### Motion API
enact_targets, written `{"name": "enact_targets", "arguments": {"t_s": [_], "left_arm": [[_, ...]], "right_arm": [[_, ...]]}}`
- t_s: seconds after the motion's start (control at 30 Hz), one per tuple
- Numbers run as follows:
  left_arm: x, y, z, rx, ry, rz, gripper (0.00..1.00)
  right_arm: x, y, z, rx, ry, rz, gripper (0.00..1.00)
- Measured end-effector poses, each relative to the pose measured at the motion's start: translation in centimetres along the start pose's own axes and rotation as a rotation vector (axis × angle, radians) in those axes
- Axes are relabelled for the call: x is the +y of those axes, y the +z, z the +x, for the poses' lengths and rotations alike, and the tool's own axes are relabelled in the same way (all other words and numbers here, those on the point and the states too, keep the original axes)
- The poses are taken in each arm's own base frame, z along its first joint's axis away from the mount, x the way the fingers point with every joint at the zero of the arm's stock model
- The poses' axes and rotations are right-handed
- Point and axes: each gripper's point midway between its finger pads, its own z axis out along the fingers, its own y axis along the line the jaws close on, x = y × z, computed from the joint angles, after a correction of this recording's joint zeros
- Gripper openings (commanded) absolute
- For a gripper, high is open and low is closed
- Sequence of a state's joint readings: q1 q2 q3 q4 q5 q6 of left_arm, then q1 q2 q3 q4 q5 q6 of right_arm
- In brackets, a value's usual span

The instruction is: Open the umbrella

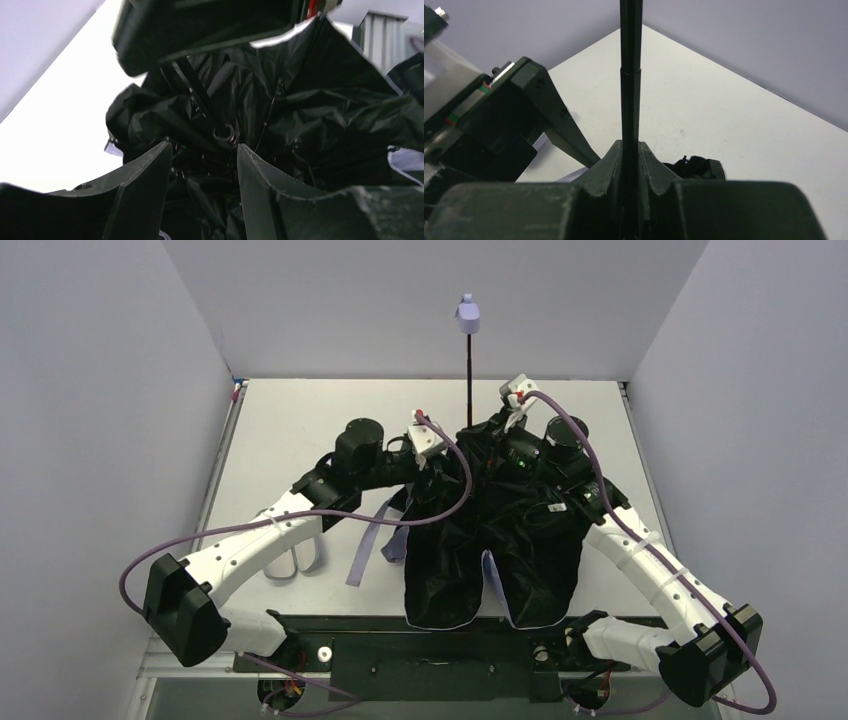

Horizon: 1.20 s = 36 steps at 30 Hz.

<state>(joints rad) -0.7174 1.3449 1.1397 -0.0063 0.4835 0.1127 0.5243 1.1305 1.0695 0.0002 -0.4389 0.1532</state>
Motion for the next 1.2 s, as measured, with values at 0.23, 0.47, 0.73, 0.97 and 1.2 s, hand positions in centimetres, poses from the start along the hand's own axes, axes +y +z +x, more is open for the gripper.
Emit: {"name": "enact_targets", "arguments": {"t_s": [0.23, 0.47, 0.73, 0.97, 1.2], "left_arm": [[0.4, -0.1, 4.6, 0.143, 0.052, -0.046, 0.45], [1.9, -2.3, 13.1, 0.374, 0.038, -0.152, 0.42], [7.4, -6.6, 17.1, 0.454, -0.074, -0.312, 0.48], [8.8, -6.3, 12.1, 0.281, -0.103, -0.296, 0.68], [7.2, -3.5, -4.2, -0.129, -0.001, -0.17, 0.63]], "right_arm": [[-0.6, -0.1, -1.5, -0.031, -0.016, 0.032, 0.0], [-1.8, -0.7, -4.0, -0.081, -0.031, 0.059, 0.0], [-3.0, -1.8, -4.7, -0.095, -0.023, 0.086, 0.0], [-2.7, -1.8, -4.8, -0.099, -0.016, 0.077, 0.0], [-1.4, -1.4, -4.9, -0.103, -0.01, 0.054, 0.0]]}}
